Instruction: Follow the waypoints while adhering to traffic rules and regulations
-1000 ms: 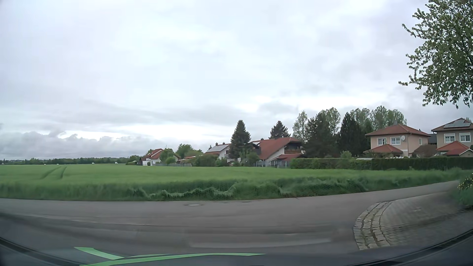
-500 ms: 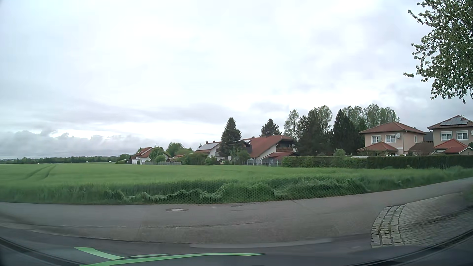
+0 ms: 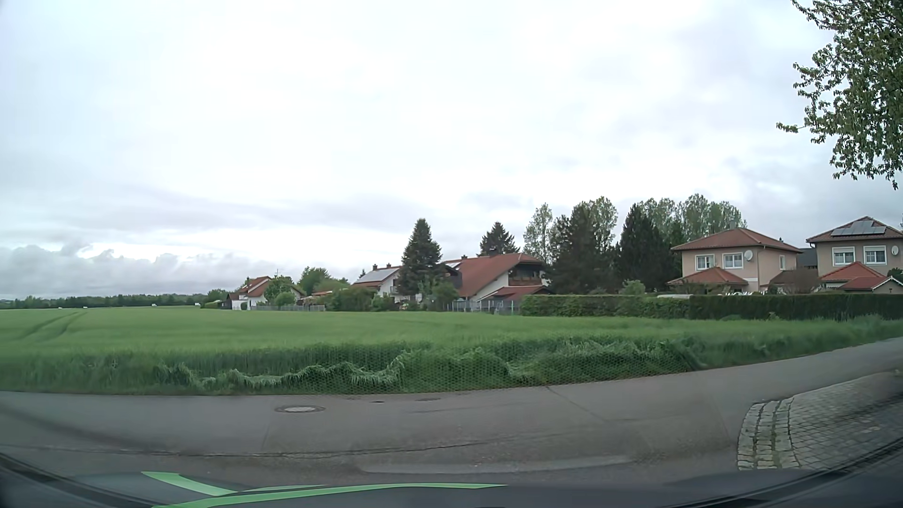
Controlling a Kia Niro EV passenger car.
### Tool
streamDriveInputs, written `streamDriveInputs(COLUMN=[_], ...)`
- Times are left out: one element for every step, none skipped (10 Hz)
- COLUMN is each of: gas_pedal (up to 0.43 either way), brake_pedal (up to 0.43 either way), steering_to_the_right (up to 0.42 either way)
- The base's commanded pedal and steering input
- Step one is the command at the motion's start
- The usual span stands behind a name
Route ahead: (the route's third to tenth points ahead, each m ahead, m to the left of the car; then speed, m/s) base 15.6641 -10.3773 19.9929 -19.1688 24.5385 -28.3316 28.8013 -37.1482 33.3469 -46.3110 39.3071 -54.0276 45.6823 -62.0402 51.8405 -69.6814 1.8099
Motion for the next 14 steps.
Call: streamDriveInputs(gas_pedal=[0.000, 0.000, 0.000, 0.000, 0.000, 0.000, 0.000, 0.000, 0.000, 0.000, 0.000, 0.000, 0.000, 0.000], brake_pedal=[0.213, 0.213, 0.213, 0.213, 0.207, 0.207, 0.189, 0.165, 0.152, 0.110, 0.073, 0.055, 0.061, 0.067], steering_to_the_right=[0.135, 0.135, 0.135, 0.135, 0.136, 0.143, 0.154, 0.163, 0.173, 0.181, 0.191, 0.208, 0.233, 0.259])
